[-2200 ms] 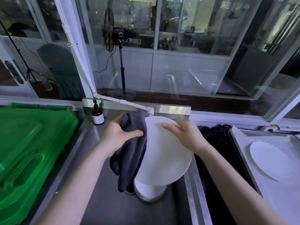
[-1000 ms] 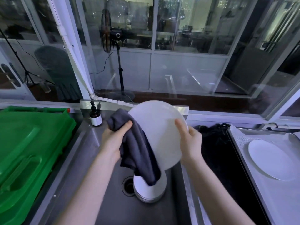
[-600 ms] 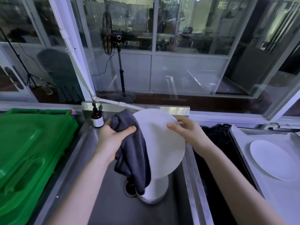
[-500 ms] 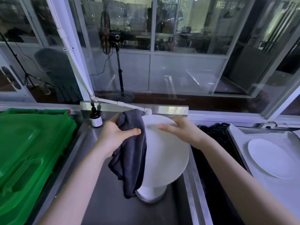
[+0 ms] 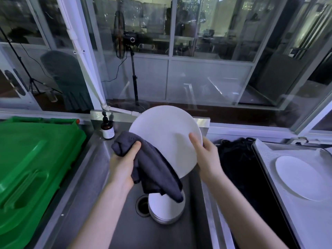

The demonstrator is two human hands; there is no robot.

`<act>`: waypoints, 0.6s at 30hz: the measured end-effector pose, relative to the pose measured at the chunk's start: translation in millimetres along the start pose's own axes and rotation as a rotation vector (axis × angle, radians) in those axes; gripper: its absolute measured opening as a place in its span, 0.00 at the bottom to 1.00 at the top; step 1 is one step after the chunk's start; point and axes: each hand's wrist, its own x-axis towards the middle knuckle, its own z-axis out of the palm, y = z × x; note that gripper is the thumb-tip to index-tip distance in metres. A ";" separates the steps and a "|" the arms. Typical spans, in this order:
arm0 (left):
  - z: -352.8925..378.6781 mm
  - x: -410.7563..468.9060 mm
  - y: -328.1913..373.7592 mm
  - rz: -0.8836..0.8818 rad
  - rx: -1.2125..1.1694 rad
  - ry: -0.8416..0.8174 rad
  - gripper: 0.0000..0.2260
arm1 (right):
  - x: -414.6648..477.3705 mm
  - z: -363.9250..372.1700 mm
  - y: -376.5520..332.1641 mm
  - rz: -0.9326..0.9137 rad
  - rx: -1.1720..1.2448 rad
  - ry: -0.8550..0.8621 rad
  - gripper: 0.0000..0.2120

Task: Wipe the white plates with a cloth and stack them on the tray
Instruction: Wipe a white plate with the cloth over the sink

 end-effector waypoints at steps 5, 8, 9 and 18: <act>-10.1 12.0 34.1 0.169 0.235 -0.184 0.15 | 24.5 -20.7 -50.1 -0.193 -0.513 -0.435 0.15; -9.3 13.8 43.1 0.230 0.368 -0.356 0.17 | 21.4 -11.4 -47.0 -0.135 -0.687 -0.504 0.27; -8.8 14.1 44.1 0.186 0.365 -0.371 0.16 | 18.7 -8.9 -42.7 -0.122 -0.655 -0.491 0.27; -5.8 -1.4 -23.1 -0.184 -0.102 0.016 0.13 | -11.4 25.9 14.7 0.038 0.043 0.256 0.19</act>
